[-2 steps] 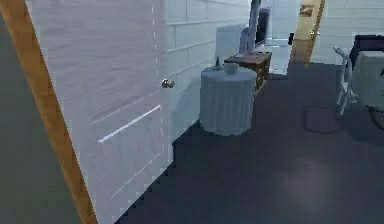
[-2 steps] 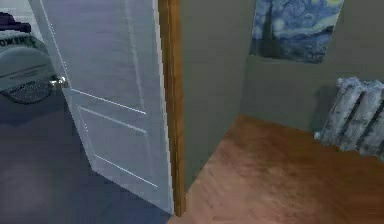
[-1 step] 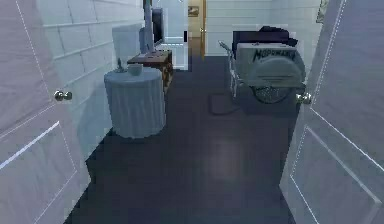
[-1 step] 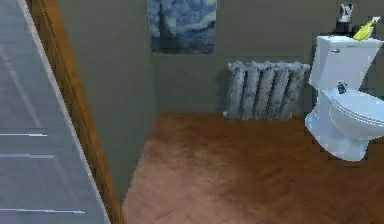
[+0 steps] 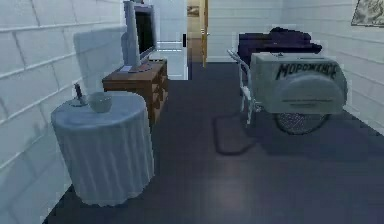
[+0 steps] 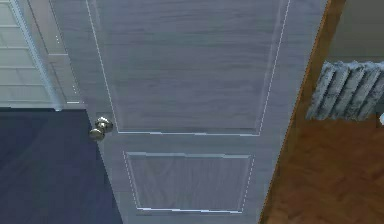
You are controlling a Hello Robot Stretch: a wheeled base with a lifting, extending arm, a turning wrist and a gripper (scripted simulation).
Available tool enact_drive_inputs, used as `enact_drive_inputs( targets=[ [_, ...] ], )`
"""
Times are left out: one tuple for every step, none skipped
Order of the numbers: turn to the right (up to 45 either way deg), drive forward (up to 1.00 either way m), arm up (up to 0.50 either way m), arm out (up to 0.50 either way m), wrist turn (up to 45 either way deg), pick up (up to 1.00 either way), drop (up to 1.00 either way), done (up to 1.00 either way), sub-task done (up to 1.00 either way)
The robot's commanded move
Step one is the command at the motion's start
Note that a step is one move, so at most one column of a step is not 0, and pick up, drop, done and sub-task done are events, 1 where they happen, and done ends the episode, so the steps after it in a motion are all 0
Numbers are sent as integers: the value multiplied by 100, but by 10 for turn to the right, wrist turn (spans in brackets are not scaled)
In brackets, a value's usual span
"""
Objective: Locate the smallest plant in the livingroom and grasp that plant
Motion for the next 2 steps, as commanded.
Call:
enact_drive_inputs(
  targets=[
    [30, 0, 0, 0, 0, 0, 0, 0, 0],
    [0, 100, 0, 0, 0, 0, 0, 0, 0]
  ],
)
